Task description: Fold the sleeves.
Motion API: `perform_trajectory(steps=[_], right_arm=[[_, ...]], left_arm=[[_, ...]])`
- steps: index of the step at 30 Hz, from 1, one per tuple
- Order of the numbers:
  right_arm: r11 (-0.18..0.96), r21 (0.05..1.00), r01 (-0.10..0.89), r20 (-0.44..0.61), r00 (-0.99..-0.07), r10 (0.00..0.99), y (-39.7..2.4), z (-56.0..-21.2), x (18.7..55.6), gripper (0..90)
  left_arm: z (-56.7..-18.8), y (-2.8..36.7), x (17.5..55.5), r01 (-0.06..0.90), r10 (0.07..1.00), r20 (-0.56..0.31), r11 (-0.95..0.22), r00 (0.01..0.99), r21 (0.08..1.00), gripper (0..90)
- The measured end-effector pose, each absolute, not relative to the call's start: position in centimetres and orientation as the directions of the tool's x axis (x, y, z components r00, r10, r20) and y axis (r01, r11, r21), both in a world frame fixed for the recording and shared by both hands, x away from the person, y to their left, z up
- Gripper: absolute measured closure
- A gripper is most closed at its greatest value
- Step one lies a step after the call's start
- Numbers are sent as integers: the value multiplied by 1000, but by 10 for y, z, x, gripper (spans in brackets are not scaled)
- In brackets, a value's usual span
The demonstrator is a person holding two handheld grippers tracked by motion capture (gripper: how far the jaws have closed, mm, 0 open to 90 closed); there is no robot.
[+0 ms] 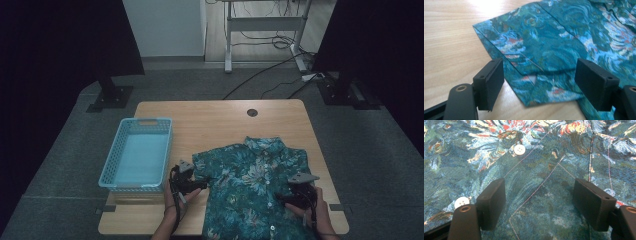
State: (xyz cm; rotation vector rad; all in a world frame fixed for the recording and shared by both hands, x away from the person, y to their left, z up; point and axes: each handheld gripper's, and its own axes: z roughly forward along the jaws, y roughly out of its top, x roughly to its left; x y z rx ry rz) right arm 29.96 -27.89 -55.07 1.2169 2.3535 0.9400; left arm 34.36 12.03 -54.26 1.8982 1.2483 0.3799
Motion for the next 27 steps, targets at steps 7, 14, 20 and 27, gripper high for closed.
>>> perform_trajectory(steps=[7, 14, 20, 27], right_arm=[[419, 683, 599, 11, -582, 813, -279, -550, 300, 263], [417, 682, 601, 12, -579, 815, -278, -550, 300, 262], [415, 683, 601, 12, -578, 816, -278, -550, 300, 262], [412, 686, 600, 12, -575, 818, -278, -551, 300, 261]], left_arm=[[-542, 123, 356, 626, 875, -178, -167, 451, 762, 234], [-540, 123, 366, 640, 871, -211, -144, 444, 755, 234], [-540, 122, 374, 650, 872, -220, -137, 436, 747, 234], [-539, 120, 381, 649, 873, -212, -145, 439, 747, 230]])
